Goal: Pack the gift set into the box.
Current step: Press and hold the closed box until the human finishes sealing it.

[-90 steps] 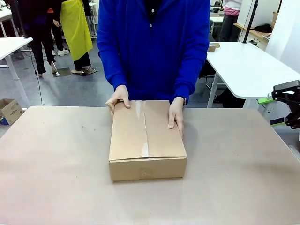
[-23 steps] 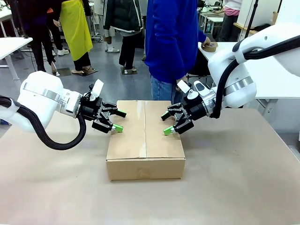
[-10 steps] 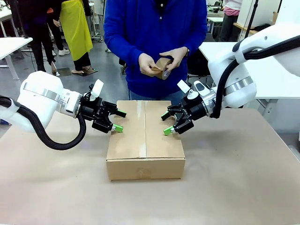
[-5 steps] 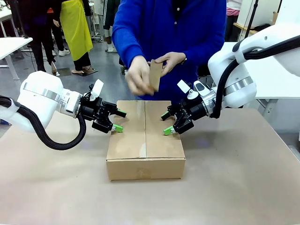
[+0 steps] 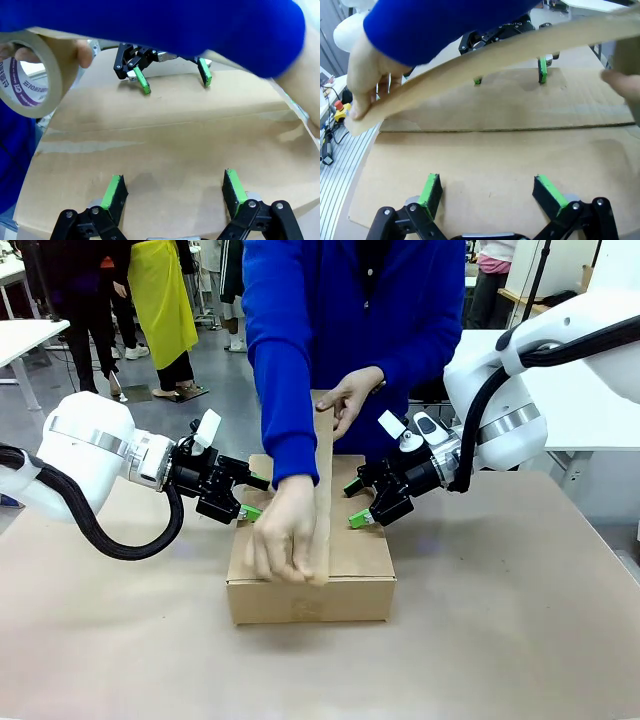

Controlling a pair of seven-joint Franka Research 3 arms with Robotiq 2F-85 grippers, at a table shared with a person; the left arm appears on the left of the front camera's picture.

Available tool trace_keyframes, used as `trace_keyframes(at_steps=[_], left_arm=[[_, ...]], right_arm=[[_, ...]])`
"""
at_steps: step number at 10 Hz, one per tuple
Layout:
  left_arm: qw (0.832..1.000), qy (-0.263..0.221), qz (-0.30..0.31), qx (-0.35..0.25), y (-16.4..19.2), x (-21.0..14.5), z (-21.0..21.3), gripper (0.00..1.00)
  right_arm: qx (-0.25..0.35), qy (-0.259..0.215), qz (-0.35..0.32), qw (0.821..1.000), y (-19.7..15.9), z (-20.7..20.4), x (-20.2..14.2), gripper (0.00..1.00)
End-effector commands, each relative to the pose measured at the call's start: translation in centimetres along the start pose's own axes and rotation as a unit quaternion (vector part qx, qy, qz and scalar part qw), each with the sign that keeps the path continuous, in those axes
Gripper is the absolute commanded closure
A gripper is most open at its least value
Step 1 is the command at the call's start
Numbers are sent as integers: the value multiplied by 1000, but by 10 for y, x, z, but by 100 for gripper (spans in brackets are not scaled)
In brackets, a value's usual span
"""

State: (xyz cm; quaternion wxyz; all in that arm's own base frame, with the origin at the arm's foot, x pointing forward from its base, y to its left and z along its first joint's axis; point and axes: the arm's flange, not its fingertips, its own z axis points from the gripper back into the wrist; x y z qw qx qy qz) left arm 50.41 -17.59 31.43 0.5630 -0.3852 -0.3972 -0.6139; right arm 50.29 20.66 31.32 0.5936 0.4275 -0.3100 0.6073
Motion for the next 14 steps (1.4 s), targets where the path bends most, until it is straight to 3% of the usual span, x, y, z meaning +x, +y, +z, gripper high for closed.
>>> trace_keyframes(at_steps=[1,14], left_arm=[[1000,-1,-1,-2,-2,-3,-1,0],[1000,-1,-1,-2,-2,-3,-1,0]], right_arm=[[1,3,-1,1000,2,1,-2,0],[1,3,-1,1000,2,1,-2,0]])
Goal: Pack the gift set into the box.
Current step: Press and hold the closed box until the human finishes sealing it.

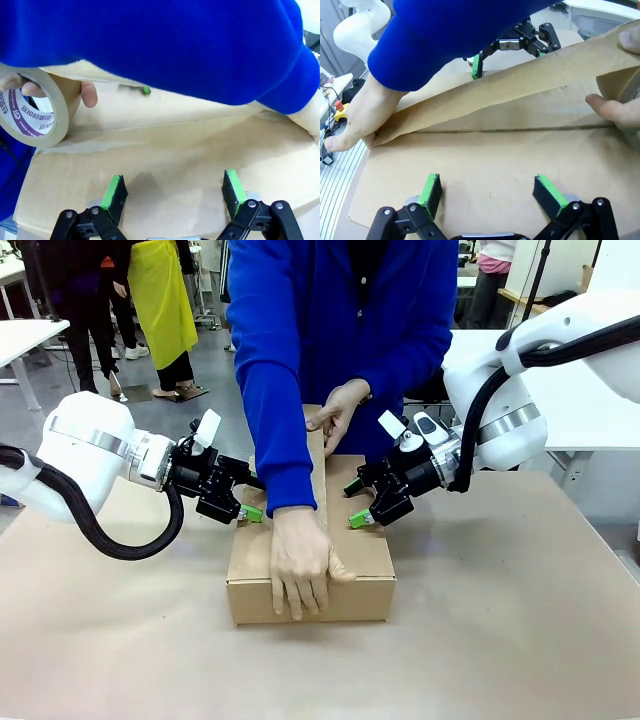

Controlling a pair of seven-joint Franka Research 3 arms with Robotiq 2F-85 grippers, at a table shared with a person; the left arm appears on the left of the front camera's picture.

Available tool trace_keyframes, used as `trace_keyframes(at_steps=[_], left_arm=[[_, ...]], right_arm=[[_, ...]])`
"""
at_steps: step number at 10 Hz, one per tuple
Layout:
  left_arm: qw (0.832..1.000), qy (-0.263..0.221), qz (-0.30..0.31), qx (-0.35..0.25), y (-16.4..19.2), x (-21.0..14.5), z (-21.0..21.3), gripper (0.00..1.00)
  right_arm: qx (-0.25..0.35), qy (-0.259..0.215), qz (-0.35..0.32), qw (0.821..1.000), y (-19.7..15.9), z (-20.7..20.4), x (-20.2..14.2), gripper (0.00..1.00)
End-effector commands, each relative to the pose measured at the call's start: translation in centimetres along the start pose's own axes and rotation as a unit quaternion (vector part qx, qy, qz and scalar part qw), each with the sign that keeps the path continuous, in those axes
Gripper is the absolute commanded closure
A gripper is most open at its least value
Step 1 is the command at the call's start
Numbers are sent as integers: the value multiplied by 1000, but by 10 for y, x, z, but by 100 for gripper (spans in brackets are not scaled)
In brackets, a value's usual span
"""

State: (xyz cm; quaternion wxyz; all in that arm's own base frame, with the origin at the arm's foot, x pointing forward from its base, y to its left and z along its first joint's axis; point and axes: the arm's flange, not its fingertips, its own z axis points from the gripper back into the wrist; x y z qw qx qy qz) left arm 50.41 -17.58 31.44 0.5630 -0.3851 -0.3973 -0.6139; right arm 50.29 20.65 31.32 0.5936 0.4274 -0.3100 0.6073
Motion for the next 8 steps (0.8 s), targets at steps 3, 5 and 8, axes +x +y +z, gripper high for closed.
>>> trace_keyframes(at_steps=[3,5,8], left_arm=[[1000,-1,-1,-2,-2,-3,-1,0],[1000,-1,-1,-2,-2,-3,-1,0],[1000,-1,-1,-2,-2,-3,-1,0]], right_arm=[[1,3,-1,1000,2,1,-2,0],[1,3,-1,1000,2,1,-2,0],[1,3,-1,1000,2,1,-2,0]])
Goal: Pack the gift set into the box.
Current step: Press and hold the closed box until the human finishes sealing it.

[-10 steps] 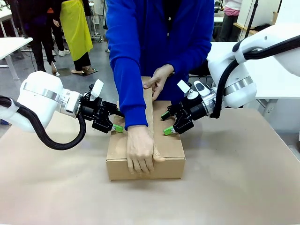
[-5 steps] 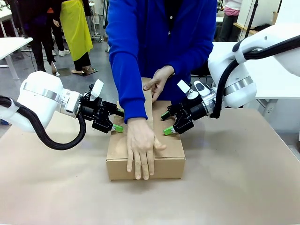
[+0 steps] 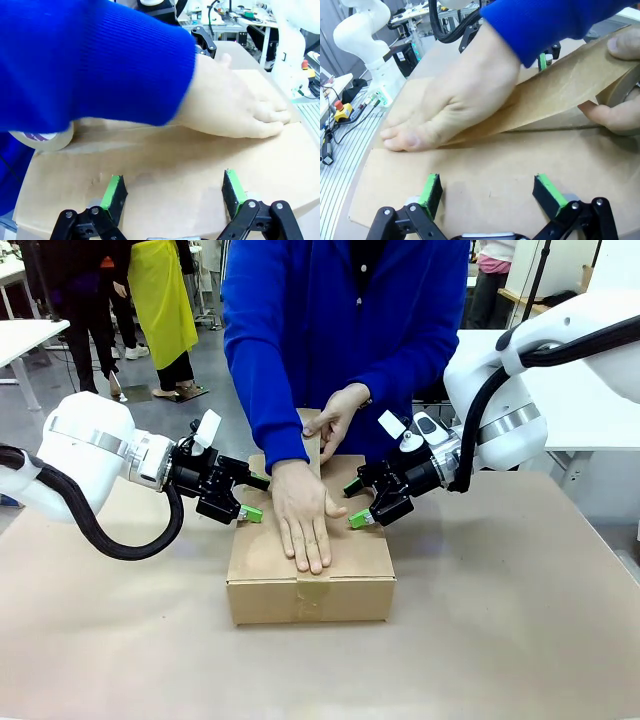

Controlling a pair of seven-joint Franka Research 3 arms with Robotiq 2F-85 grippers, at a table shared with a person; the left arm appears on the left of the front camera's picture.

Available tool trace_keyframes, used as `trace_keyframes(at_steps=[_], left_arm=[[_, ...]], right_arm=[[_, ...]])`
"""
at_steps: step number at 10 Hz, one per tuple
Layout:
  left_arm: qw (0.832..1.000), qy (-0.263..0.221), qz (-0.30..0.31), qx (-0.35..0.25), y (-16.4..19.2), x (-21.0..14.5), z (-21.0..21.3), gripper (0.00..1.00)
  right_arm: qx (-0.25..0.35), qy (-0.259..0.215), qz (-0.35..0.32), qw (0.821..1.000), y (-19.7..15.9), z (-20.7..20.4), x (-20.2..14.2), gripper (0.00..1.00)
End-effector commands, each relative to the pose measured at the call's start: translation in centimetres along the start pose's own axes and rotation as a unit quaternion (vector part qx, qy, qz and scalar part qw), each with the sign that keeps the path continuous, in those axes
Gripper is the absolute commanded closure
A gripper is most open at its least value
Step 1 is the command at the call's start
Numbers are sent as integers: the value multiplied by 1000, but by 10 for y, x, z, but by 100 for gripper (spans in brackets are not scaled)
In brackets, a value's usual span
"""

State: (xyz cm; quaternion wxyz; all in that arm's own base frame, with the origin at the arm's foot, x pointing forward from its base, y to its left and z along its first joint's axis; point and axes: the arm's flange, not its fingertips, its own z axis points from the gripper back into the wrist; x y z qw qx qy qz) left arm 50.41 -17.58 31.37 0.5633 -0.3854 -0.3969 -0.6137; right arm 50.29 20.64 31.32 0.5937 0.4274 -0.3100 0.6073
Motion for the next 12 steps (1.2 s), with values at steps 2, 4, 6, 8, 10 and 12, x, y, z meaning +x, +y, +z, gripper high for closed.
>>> trace_keyframes(at_steps=[2,4,6,8,10,12], left_arm=[[1000,-1,-1,-2,-2,-3,-1,0],[1000,-1,-1,-2,-2,-3,-1,0],[1000,-1,-1,-2,-2,-3,-1,0],[1000,-1,-1,-2,-2,-3,-1,0],[1000,-1,-1,-2,-2,-3,-1,0],[1000,-1,-1,-2,-2,-3,-1,0]], right_arm=[[1,3,-1,1000,2,1,-2,0],[1,3,-1,1000,2,1,-2,0],[1,3,-1,1000,2,1,-2,0],[1,3,-1,1000,2,1,-2,0],[1,3,-1,1000,2,1,-2,0],[1,3,-1,1000,2,1,-2,0]])
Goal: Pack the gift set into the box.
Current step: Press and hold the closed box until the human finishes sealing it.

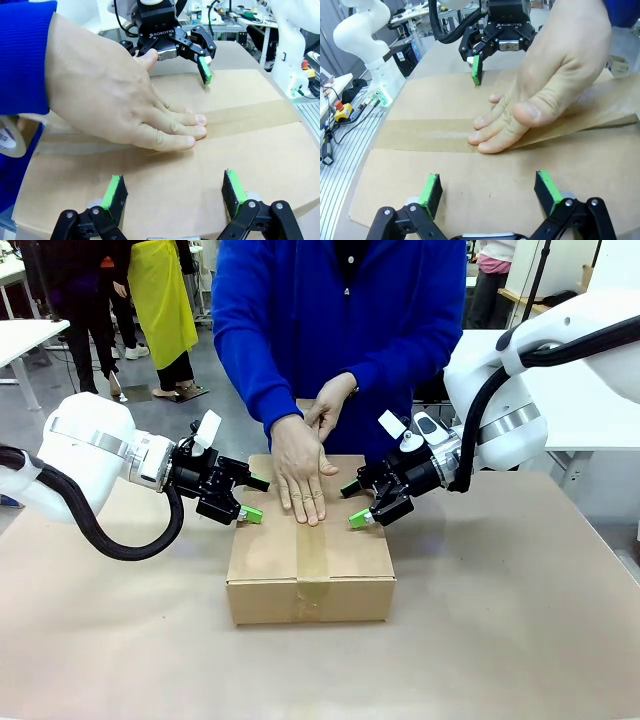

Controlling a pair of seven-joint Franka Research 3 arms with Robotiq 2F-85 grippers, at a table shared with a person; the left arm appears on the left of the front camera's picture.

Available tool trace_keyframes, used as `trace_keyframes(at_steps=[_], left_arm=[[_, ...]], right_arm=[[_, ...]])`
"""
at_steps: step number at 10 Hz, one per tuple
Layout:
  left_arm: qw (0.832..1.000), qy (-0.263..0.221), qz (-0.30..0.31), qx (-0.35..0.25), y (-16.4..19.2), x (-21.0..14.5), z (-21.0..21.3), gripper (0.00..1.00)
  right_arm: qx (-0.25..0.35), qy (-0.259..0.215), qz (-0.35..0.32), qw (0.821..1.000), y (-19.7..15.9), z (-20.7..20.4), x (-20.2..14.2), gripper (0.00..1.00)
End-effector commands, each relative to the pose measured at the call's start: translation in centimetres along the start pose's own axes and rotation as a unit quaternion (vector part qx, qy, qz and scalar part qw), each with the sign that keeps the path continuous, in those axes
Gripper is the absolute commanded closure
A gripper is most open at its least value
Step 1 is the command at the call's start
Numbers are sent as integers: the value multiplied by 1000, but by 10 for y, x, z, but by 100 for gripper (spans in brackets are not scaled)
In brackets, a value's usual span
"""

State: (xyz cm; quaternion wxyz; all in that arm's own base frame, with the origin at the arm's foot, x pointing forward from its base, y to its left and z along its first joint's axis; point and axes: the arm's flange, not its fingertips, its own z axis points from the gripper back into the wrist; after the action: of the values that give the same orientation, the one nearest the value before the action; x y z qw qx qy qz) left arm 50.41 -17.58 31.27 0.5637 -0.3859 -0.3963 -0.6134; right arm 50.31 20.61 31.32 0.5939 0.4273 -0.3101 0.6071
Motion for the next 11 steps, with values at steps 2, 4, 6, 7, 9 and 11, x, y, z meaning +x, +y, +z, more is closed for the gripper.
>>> trace_keyframes(at_steps=[2,4,6,7,9,11], left_arm=[[1000,-1,-2,-2,-2,-2,0,0],[1000,-1,-2,-2,-2,-2,0,0],[1000,-1,-2,-2,-2,-2,0,0],[1000,-1,-2,-2,-2,-2,0,0],[1000,-1,-2,-2,-2,-2,0,0],[1000,-1,-2,-2,-2,-2,0,0]], right_arm=[[1,3,-1,1000,2,0,-2,0],[1,3,-1,1000,2,0,-2,0],[1,3,-1,1000,2,0,-2,0],[1,3,-1,1000,2,0,-2,0],[1,3,-1,1000,2,0,-2,0],[1,3,-1,1000,2,0,-2,0]])
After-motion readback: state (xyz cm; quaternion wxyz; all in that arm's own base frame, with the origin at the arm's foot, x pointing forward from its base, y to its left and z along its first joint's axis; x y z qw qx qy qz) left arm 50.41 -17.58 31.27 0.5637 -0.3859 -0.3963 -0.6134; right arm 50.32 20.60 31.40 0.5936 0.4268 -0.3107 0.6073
